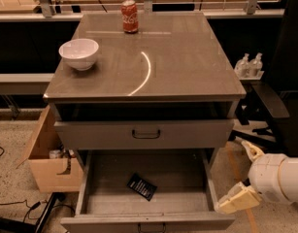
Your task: Pick rxbar blueberry from middle drawer and place on counter
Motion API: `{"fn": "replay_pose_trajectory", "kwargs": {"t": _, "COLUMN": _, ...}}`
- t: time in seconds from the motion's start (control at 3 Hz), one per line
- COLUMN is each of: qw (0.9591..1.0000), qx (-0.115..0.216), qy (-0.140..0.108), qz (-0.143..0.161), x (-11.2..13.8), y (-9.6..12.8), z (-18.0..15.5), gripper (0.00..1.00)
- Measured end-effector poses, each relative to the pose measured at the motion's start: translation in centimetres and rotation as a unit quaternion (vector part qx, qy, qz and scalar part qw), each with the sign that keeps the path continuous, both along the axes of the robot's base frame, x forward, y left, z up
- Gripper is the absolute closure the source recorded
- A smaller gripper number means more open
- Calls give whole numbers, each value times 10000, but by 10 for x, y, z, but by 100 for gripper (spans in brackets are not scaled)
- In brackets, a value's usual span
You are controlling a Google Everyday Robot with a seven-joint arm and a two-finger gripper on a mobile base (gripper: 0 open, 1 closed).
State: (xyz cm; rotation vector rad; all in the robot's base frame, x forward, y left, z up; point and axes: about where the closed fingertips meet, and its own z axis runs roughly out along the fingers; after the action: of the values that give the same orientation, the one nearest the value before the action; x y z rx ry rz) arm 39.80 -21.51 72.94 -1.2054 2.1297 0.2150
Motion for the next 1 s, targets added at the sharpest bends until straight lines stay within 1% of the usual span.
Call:
{"fn": "replay_pose_trajectory", "kwargs": {"t": 0.33, "qw": 9996, "qx": -54, "qy": -231, "qz": -173, "x": 12, "y": -4, "z": 3, "gripper": 0}}
{"fn": "replay_pose_trajectory", "kwargs": {"t": 0.67, "qw": 9996, "qx": -54, "qy": -224, "qz": -165, "x": 12, "y": -3, "z": 3, "gripper": 0}}
{"fn": "replay_pose_trajectory", "kwargs": {"t": 1.0, "qw": 9996, "qx": -32, "qy": -259, "qz": -119, "x": 29, "y": 23, "z": -18, "gripper": 0}}
